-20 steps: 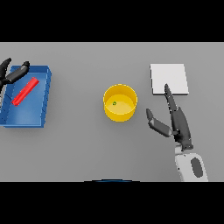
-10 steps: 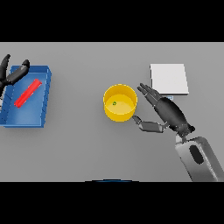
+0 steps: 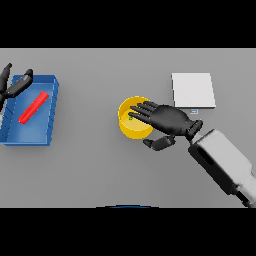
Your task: Pick up the red beaker and tilt it to pour out 1 green nut into yellow bowl. Pick up the yellow bowl and place it on the metallic measuring scale.
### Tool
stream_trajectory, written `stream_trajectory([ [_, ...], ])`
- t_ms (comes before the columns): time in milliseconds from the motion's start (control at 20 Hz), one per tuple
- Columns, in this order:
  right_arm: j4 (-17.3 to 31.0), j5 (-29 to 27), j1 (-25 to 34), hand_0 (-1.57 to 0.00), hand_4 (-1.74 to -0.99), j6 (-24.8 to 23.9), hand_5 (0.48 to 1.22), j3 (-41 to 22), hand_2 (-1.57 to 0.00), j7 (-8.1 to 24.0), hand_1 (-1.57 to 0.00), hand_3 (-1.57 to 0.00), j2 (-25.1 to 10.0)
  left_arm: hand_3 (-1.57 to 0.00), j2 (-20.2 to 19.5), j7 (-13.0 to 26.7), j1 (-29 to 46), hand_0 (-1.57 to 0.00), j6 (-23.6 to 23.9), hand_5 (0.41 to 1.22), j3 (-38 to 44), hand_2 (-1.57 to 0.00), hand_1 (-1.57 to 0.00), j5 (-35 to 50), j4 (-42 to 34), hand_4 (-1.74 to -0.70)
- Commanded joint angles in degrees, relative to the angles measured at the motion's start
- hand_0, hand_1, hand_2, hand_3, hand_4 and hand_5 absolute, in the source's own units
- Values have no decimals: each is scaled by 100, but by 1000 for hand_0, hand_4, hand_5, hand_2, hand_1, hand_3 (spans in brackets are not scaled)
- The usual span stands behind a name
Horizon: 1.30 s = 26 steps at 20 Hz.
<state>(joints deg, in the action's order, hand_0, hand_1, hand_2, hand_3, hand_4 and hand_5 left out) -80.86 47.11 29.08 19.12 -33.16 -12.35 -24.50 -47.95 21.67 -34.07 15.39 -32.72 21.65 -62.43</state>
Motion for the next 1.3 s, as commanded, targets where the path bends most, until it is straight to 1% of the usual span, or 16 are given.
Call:
stream_trajectory([
  [0,161,42,142,1,-1215,82,704,-75,1,-87,1,1,-1,0,-40,-14,69,0,-2,687,8,0,0,31,-74,-720],
  [100,378,142,372,1,-1223,357,705,-244,1,-35,1,1,13,1,-19,-35,48,0,-13,687,15,1,1,30,-30,-722],
  [250,750,373,558,1,-1226,368,702,-510,1,-122,1,1,98,1,-23,-109,115,1,-14,686,44,1,1,71,-37,-724],
  [350,988,472,735,1,-1239,445,705,-622,1,-41,1,1,192,1,-49,-117,128,1,-23,687,77,1,1,100,-38,-724],
  [500,1336,569,1037,1,-1266,618,720,-772,1,-43,1,1,305,1,-75,-49,107,1,8,684,86,1,1,108,-84,-723],
  [550,1339,565,1097,1,-1270,735,727,-804,1,-57,1,1,304,1,-119,-43,137,1,-8,682,85,1,1,124,-169,-721],
  [650,1529,585,1189,1,-1281,758,740,-851,1,-41,1,1,412,1,-133,-68,156,1,-14,686,78,1,1,113,-166,-716],
  [800,1647,525,1177,1,-1305,847,763,-809,1,95,1,1,515,1,-175,-190,241,1,-47,686,122,1,1,168,-205,-719],
  [850,1639,462,1204,1,-1319,946,787,-755,-1,185,1,-18,553,1,-159,-116,175,1,-50,685,95,1,1,145,-213,-716],
  [900,1677,452,1183,-3,-1336,963,810,-752,-19,198,-16,-43,557,1,-136,-143,153,1,-57,686,100,1,1,132,-134,-713],
  [950,1693,470,1157,-110,-1360,966,842,-781,-86,193,-97,-96,573,1,-141,-151,181,1,-24,689,94,1,1,129,-191,-712],
  [1000,1685,498,1157,-287,-1387,959,873,-807,-176,139,-236,-173,543,1,-91,-141,170,1,14,691,91,1,1,122,-152,-714],
  [1050,1697,537,1137,-544,-1420,914,943,-849,-310,74,-473,-262,521,1,-102,-142,142,1,-29,692,119,1,1,145,-106,-716],
  [1100,1773,575,1181,-750,-1454,849,999,-892,-476,-51,-693,-351,531,1,-104,-159,174,1,-21,692,119,1,1,154,-133,-719],
  [1150,1757,533,1211,-914,-1512,908,1043,-859,-695,-107,-869,-456,541,1,-79,-164,127,1,-42,692,116,1,1,138,-72,-719],
  [1250,1751,499,1177,-1150,-1586,875,1107,-838,-1010,-187,-1121,-716,517,1,-127,-231,167,1,-69,696,140,1,1,156,-87,-722],
])
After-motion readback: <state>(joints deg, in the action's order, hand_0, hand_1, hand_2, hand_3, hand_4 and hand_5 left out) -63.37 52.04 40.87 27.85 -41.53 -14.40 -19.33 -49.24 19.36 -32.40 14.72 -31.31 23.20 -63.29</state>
